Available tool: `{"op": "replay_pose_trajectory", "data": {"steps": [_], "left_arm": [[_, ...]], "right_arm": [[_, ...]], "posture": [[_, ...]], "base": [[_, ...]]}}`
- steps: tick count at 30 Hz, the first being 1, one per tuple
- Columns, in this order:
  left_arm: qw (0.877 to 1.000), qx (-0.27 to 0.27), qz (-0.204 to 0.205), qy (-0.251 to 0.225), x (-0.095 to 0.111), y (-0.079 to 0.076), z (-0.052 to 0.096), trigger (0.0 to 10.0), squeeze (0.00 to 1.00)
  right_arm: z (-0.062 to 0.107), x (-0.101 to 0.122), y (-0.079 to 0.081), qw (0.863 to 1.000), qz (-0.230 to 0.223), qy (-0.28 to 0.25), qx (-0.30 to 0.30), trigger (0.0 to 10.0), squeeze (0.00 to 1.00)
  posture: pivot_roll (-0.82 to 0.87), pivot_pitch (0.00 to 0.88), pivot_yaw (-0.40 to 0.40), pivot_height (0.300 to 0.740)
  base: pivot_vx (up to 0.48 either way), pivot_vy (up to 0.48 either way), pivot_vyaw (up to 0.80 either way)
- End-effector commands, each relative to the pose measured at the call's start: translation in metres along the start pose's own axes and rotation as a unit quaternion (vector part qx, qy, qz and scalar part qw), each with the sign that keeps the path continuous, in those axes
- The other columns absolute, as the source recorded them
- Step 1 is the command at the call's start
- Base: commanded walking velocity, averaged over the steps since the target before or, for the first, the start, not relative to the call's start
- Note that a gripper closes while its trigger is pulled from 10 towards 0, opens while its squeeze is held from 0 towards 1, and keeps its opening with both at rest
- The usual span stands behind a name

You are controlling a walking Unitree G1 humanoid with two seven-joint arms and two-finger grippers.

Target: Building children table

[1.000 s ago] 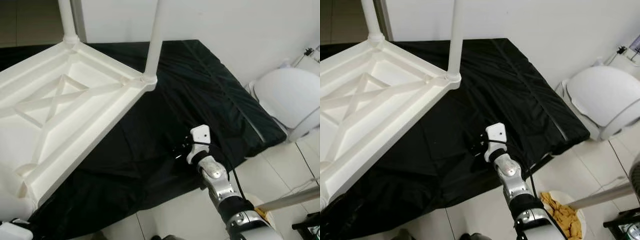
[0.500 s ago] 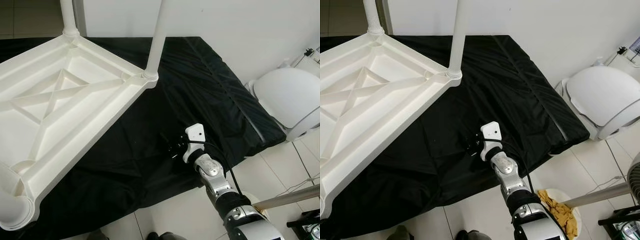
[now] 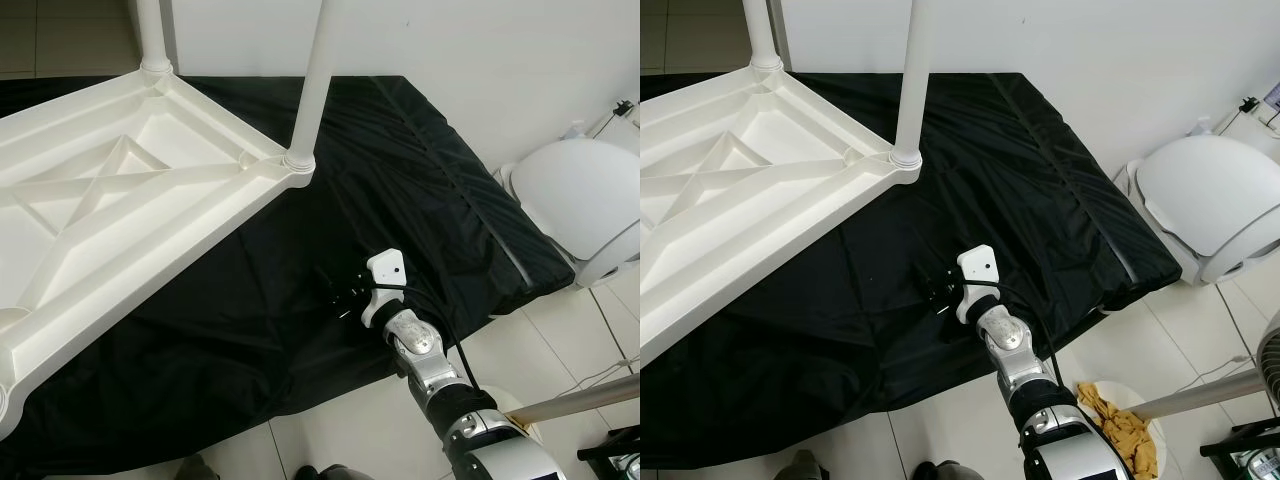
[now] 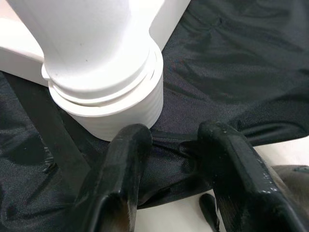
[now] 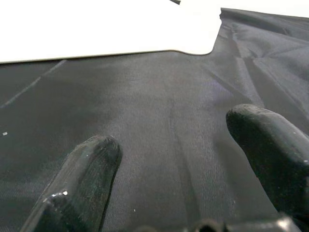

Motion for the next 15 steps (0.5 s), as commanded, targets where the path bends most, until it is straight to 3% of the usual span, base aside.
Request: {"op": "replay_pose_trajectory", "data": {"steps": [1,6,10,11,13,15], "left_arm": [[0.999,0.021,-0.002,0.024,-0.007,0.009,0.007,10.0,0.0],[0.994,0.05,-0.056,0.073,-0.024,0.033,0.017,10.0,0.0],[0.984,0.109,-0.091,0.106,-0.032,0.06,0.021,10.0,0.0],[0.984,0.109,-0.091,0.106,-0.032,0.06,0.021,10.0,0.0],[0.974,0.174,-0.108,0.096,-0.024,0.081,0.018,10.0,0.0],[0.969,0.201,-0.116,0.085,-0.018,0.088,0.016,10.0,0.0]], "right_arm": [[0.008,-0.008,-0.008,1.0,0.001,0.012,-0.014,10.0,0.0],[0.008,-0.008,-0.008,1.0,0.002,0.012,-0.014,10.0,0.0],[0.007,-0.008,-0.006,1.0,0.0,0.01,-0.013,10.0,0.0],[0.007,-0.008,-0.006,1.0,0.0,0.01,-0.013,10.0,0.0],[0.008,-0.009,-0.005,1.0,-0.001,0.01,-0.013,10.0,0.0],[0.008,-0.009,-0.005,1.0,-0.001,0.01,-0.013,10.0,0.0]], "posture": [[0.34,0.123,-0.141,0.74],[0.34,0.124,-0.14,0.74],[0.34,0.125,-0.14,0.74],[0.34,0.125,-0.14,0.74],[0.34,0.126,-0.136,0.74],[0.34,0.126,-0.137,0.74]], "base": [[0.0,0.0,0.0],[0.0,0.0,0.0],[0.0,0.0,0.0],[0.0,0.0,0.0],[0.0,0.0,0.0],[0.0,0.0,0.0]]}}
Point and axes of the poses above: a point about 5 cm out from each wrist's last joint towards the gripper, its own z axis pointing back from the gripper into the wrist, its own x axis along the axis of the wrist's last joint, y = z × x, the point moved 5 cm from there along -z, pointing out of the wrist towards the gripper, and after that the axes turned 14 degrees about -z, right-handed, at the moved point
